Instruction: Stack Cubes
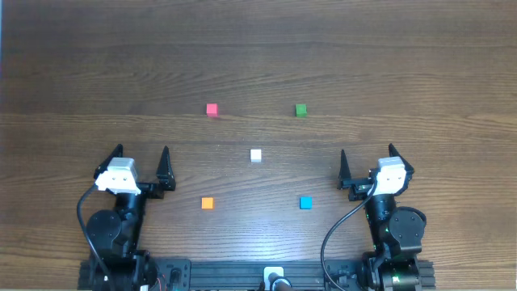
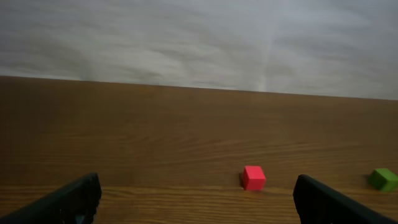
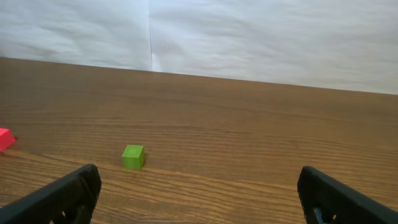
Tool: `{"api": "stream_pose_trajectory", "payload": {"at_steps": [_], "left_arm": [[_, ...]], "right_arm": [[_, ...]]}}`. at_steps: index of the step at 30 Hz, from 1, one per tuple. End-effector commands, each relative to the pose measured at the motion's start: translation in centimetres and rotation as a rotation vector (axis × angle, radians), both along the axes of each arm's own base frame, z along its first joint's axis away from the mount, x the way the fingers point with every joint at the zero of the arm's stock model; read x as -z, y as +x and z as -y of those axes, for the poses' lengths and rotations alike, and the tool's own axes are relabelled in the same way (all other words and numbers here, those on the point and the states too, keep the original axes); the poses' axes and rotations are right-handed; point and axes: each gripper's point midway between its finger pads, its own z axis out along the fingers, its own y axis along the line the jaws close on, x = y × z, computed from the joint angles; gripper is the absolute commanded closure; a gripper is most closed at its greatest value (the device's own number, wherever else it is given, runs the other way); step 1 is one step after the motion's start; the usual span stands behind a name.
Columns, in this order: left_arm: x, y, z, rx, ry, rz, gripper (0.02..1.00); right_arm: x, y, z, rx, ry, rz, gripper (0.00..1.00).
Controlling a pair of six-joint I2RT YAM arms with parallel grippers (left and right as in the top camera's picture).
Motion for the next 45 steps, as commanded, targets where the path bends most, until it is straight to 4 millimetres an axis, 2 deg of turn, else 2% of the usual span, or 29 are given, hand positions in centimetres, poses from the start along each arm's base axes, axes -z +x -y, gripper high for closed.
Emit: {"api": "stream_pose_trajectory", "payload": {"at_steps": [1,5,9,14,17,20,23,28,32,39,45], "left_arm": [[0.1,0.0,1.4,0.078,0.006,-0.019,0.018],[-0.5,0.3,2.4,0.124,0.003,-0.082,0.02],[-2.2,1.3,3.5,0.165,-0.014,-0.172,0.02],[-4.8,3.8,5.4,0.22,-0.079,-0.337,0.02],[-5.4,5.8,6.4,0.237,-0.078,-0.466,0.02],[-5.1,8.1,7.2,0.225,-0.101,-0.628,0.02],[-4.3,10.0,7.7,0.183,-0.13,-0.798,0.02],[-1.9,13.1,9.1,0.137,-0.087,-0.966,0.018],[0.8,14.8,10.8,0.064,-0.056,-1.051,0.084],[5.5,16.3,13.2,0.031,-0.041,-1.155,0.062],[9.0,16.9,13.4,0.016,-0.018,-1.227,0.08]], "right_arm": [[0.2,0.0,0.0,-0.004,0.003,0.0,0.007],[0.2,0.0,0.0,-0.004,0.003,0.0,0.007],[0.2,0.0,0.0,-0.004,0.003,0.0,0.007],[0.2,0.0,0.0,-0.004,0.003,0.0,0.009],[0.2,0.0,0.0,-0.004,0.003,0.0,0.009],[0.2,0.0,0.0,-0.004,0.003,0.0,0.009],[0.2,0.0,0.0,-0.004,0.003,0.0,0.007],[0.2,0.0,0.0,-0.004,0.003,0.0,0.007],[0.2,0.0,0.0,-0.004,0.003,0.0,0.009],[0.2,0.0,0.0,-0.004,0.003,0.0,0.007],[0.2,0.0,0.0,-0.004,0.003,0.0,0.007]]}}
